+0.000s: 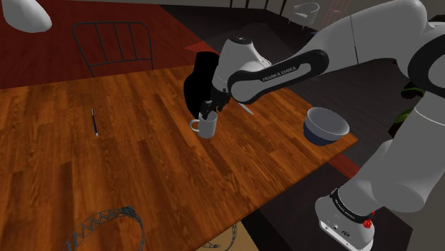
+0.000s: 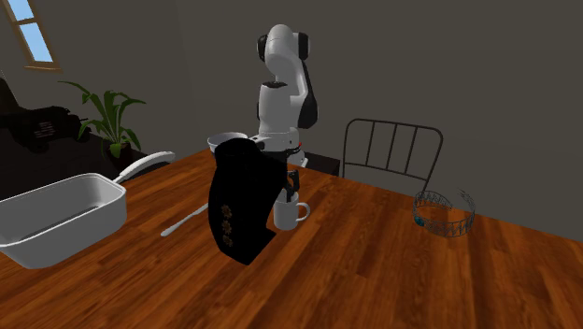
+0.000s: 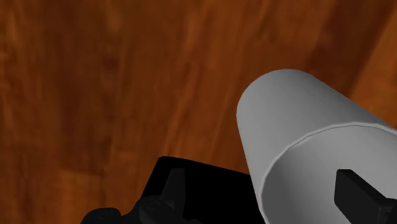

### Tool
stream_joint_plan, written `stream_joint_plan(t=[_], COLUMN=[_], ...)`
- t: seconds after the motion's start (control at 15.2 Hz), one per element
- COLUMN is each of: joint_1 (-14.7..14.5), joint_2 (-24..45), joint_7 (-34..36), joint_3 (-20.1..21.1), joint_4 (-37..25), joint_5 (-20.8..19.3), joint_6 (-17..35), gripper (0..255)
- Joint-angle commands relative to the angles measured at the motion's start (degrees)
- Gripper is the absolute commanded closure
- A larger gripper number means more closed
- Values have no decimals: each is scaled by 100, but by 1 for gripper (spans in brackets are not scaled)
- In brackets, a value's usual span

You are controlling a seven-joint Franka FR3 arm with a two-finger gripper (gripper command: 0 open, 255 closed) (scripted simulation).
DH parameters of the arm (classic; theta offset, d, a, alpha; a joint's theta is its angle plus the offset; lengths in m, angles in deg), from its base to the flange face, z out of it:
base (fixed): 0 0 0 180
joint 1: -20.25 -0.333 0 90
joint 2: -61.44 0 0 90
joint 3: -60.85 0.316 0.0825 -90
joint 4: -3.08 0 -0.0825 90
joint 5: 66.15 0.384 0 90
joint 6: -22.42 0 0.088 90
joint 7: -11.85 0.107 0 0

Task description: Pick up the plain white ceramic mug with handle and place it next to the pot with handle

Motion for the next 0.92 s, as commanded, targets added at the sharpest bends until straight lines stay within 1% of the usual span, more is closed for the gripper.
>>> stream_joint_plan(t=[0.0, 0.4, 0.46, 0.86], joint_1=[-5, -2, 4, -21], joint_2=[68, 68, 66, -30], joint_7=[22, 22, 14, 63], joint_3=[-4, -1, -4, 15], joint_4=[61, 61, 80, 206], joint_5=[-7, -7, -5, -4], joint_6=[15, 15, 33, 64], gripper=[0, 0, 255, 255])
